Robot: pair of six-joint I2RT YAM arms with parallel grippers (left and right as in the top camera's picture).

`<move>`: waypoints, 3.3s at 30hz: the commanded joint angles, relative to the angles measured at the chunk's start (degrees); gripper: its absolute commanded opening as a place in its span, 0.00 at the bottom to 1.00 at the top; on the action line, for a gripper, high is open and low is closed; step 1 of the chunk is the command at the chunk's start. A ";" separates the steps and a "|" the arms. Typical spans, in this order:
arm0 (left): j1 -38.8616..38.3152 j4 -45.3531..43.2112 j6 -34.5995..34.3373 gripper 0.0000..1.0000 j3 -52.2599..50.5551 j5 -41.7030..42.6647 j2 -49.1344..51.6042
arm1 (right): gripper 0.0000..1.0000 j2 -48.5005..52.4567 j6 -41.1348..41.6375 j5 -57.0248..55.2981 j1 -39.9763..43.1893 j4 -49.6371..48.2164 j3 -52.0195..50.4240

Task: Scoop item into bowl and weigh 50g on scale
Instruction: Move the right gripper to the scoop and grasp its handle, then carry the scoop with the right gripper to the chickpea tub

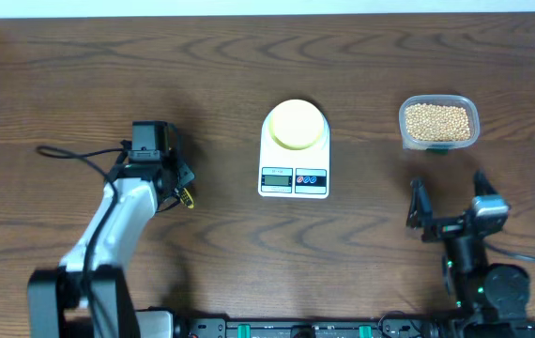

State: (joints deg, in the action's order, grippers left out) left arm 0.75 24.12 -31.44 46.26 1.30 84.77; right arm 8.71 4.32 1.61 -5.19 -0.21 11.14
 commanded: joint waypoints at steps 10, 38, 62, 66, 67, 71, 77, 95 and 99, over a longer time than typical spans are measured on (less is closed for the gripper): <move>7.43 12.41 -10.23 0.08 19.50 33.22 -6.78 | 0.99 50.38 2.51 16.28 0.00 16.39 46.07; -5.70 7.89 -51.60 0.08 19.98 32.04 -6.78 | 0.95 80.65 20.06 40.17 -19.34 11.52 61.07; -13.97 0.28 -62.38 0.08 19.98 26.71 -6.78 | 0.35 80.67 26.53 19.76 -30.84 9.90 61.07; -13.97 -0.74 -62.38 0.08 19.98 26.71 -6.78 | 0.35 80.67 26.53 19.74 -31.82 9.86 61.07; -13.97 -0.74 -62.38 0.08 19.98 26.71 -6.78 | 0.35 80.67 26.51 19.71 -32.04 9.84 61.07; -13.97 -0.76 -62.36 0.08 19.98 28.02 -6.78 | 0.33 80.67 26.51 19.56 -32.20 9.84 61.07; -13.97 -0.72 -62.31 0.08 19.98 29.55 -6.78 | 0.03 80.67 26.51 17.81 -32.20 10.25 61.07; -13.81 -0.72 -27.85 0.65 19.98 21.92 -6.78 | 0.01 80.67 18.56 17.35 -23.98 26.36 70.64; -12.74 -0.70 -24.28 0.71 19.98 21.97 -6.78 | 0.01 80.67 14.10 14.88 -18.14 40.96 80.87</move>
State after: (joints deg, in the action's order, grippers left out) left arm -12.84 23.59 -62.65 65.60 24.43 78.54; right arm 89.62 23.18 18.92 -27.05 34.79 85.36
